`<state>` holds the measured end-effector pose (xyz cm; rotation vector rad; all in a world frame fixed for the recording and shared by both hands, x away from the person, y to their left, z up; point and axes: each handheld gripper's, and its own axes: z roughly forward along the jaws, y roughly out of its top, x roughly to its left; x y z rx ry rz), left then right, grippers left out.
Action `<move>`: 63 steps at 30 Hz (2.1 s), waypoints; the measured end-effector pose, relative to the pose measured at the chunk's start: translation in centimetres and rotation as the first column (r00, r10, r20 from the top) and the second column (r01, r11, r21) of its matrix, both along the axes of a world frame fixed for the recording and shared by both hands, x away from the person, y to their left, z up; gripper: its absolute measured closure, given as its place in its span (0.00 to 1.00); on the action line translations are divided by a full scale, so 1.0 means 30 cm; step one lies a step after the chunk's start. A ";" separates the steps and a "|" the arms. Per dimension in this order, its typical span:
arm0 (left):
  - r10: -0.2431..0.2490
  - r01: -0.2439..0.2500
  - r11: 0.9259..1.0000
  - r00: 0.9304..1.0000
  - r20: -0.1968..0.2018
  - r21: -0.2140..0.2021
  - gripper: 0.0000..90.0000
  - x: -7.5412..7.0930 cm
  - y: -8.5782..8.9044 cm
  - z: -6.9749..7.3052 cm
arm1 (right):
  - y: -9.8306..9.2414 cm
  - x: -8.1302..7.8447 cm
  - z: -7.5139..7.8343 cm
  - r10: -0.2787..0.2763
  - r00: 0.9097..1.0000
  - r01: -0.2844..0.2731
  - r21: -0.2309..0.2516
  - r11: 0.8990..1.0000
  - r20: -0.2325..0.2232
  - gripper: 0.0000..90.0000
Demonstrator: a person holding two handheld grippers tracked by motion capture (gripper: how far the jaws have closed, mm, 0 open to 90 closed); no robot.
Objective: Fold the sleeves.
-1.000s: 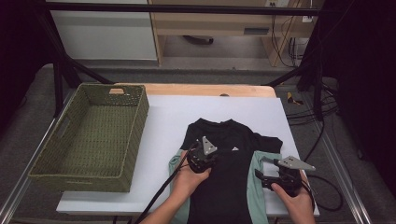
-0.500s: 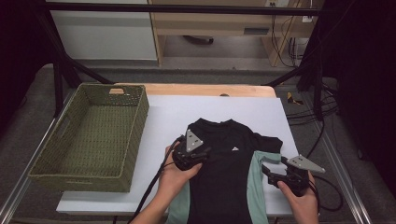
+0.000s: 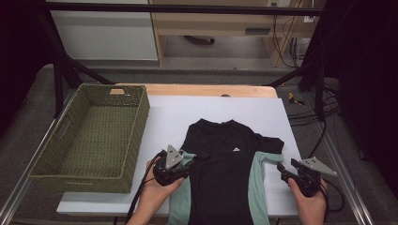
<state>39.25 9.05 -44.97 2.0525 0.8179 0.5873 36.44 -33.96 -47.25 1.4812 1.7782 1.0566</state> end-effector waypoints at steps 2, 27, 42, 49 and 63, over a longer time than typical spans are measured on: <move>0.006 -0.006 1.000 1.000 0.007 0.002 0.54 -0.006 0.006 -0.002 | 0.001 0.006 -0.009 -0.002 1.000 0.002 0.004 1.000 -0.012 0.47; -0.023 0.016 0.996 0.996 -0.081 -0.088 0.99 -0.047 0.023 -0.044 | 0.026 0.014 -0.013 0.029 0.999 -0.029 -0.002 1.000 -0.021 0.42; -0.028 0.022 0.996 0.997 -0.066 -0.090 0.90 -0.058 0.021 -0.042 | 0.036 0.096 -0.040 0.048 0.995 -0.048 -0.004 0.999 -0.086 0.43; -0.006 0.003 0.994 1.000 -0.027 -0.105 0.75 -0.062 0.033 -0.020 | 0.045 0.081 -0.038 0.053 0.992 -0.057 -0.031 0.998 -0.113 0.84; 0.120 -0.115 0.986 0.992 0.041 -0.122 0.37 -0.034 0.107 0.005 | 0.035 0.016 0.002 0.028 0.996 -0.028 0.001 1.000 -0.079 0.62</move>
